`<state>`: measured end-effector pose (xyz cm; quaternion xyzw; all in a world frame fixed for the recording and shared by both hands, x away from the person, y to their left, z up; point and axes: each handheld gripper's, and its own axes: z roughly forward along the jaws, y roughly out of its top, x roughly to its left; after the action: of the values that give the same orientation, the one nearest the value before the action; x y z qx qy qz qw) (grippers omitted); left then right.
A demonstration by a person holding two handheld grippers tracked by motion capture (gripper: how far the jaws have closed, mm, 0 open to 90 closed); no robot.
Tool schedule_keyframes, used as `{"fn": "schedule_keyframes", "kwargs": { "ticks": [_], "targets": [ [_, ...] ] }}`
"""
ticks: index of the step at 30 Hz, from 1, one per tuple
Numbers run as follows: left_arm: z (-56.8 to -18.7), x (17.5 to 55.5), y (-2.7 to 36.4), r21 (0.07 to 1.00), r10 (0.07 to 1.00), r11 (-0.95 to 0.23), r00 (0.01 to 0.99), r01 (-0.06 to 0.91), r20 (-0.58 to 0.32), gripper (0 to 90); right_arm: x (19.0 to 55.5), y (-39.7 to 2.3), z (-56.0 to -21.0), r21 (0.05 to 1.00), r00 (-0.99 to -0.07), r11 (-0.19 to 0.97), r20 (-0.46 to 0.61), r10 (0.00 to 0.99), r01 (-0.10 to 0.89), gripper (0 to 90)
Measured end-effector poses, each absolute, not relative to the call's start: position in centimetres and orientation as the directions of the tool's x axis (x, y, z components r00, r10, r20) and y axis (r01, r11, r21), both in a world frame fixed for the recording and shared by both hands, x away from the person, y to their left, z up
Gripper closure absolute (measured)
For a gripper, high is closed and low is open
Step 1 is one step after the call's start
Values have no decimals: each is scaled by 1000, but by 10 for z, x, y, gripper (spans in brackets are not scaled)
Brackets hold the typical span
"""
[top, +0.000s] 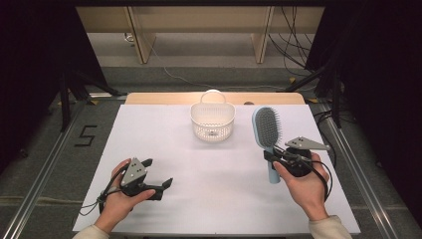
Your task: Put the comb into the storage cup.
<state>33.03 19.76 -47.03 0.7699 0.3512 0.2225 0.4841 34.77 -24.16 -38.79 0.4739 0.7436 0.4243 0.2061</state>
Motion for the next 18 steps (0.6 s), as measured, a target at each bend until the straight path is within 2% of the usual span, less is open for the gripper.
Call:
{"fn": "schedule_keyframes", "kwargs": {
  "ticks": [18],
  "targets": [
    [-470,330,198,903,757,-281,653,324,1,42,353,-238,-383,843,-469,179,95,878,507,705]
  ]
}}
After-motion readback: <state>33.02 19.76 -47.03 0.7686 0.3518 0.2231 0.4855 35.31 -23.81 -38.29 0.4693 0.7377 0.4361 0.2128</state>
